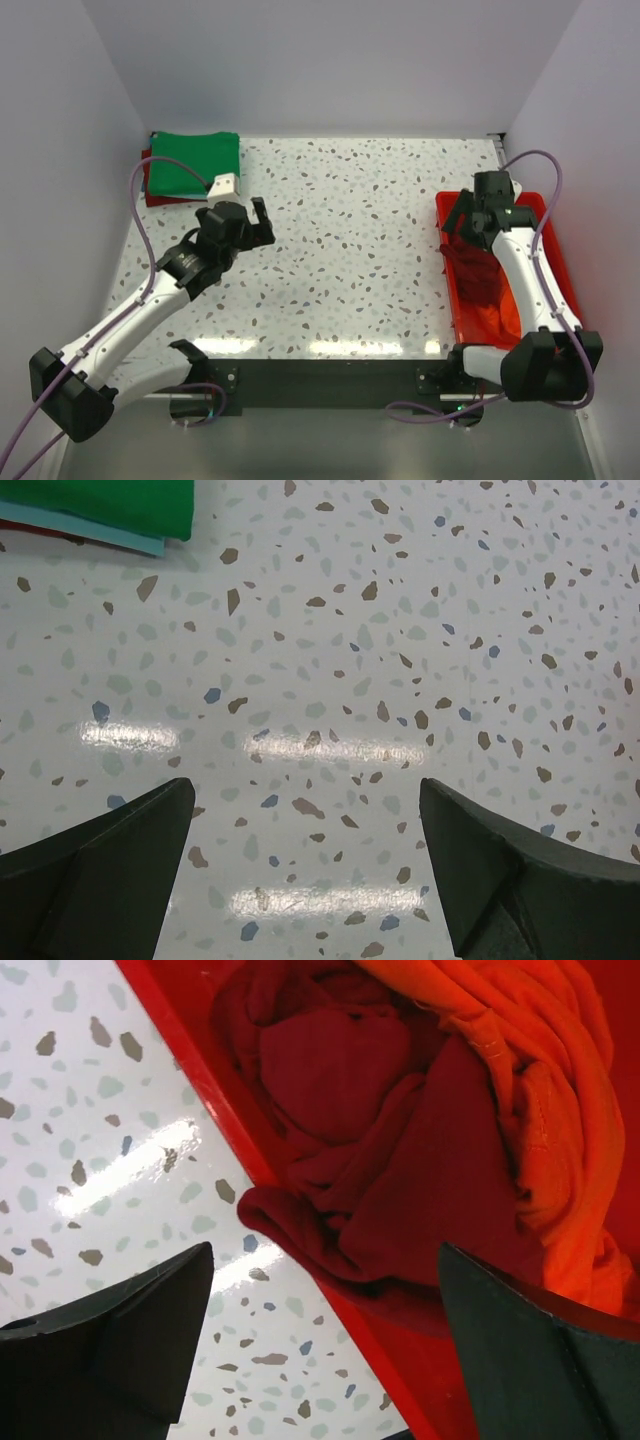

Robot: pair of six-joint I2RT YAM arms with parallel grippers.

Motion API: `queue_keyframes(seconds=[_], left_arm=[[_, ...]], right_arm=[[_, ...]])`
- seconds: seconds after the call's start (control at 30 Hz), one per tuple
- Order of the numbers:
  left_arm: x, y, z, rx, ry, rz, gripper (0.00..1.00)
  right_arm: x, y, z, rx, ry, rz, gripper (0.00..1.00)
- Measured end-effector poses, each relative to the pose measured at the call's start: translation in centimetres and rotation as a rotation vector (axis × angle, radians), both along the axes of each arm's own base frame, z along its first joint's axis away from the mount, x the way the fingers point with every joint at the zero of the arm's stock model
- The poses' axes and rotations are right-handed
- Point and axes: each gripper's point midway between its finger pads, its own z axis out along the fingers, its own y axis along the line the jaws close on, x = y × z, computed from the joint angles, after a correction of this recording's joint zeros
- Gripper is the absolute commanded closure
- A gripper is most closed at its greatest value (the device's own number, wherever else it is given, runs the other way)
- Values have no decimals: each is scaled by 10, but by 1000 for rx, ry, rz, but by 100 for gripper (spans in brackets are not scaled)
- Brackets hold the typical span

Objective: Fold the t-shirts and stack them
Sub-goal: Grab the tshirt from the pile

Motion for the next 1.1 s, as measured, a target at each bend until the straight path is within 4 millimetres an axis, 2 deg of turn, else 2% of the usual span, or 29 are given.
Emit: queue_keyframes(seconds=[0.17,0.23,0.3,0.37,0.4,0.43,0.5,0.53,0.6,0.63,0.7,0.8,0.87,1.0,1.1], left_arm=[[-1,-3,-2,-9,4,-14,0],[-2,-4,-4,-11,11,-23,0],[-3,-5,-7,-11,18,-28,0],[-3,-6,-8,-12,20,-32,0],[-3,-6,-7,-13,20,-32,0],[-4,-6,-7,-14,19,-32,0],[-4,-5,-5,-16,15,-33,0],[-5,-5,-4,-18,12,-33,0],[-6,-4,-3,-21,7,-32,0],[-7,-3,-2,-22,5,-31,0],[-8,-1,-3,-22,4,-28,0],[-11,0,-9,-18,13,-28,0],[-12,0,-14,-16,25,-31,0],[-9,-6,-19,-19,35,-48,0],[-5,-11,-26,-7,54,-60,0]], right_arm=[[-2,-18,-21,2,70,-61,4],[-6,-22,-36,8,110,-80,4],[-11,-23,-52,21,149,-90,4],[-14,-21,-67,47,182,-92,9],[-13,-17,-73,75,189,-92,14],[-10,-18,-73,82,179,-95,28],[-5,-18,-74,96,166,-101,43],[-4,-18,-78,99,178,-101,63],[-6,-18,-82,99,196,-96,90],[-6,-18,-82,97,196,-93,97],[-7,-19,-75,92,176,-93,100],[-11,-22,-46,66,124,-89,100],[-8,-25,-17,45,65,-89,100],[-2,-33,54,-7,-100,-95,100],[-4,-39,99,-44,-198,-107,100]])
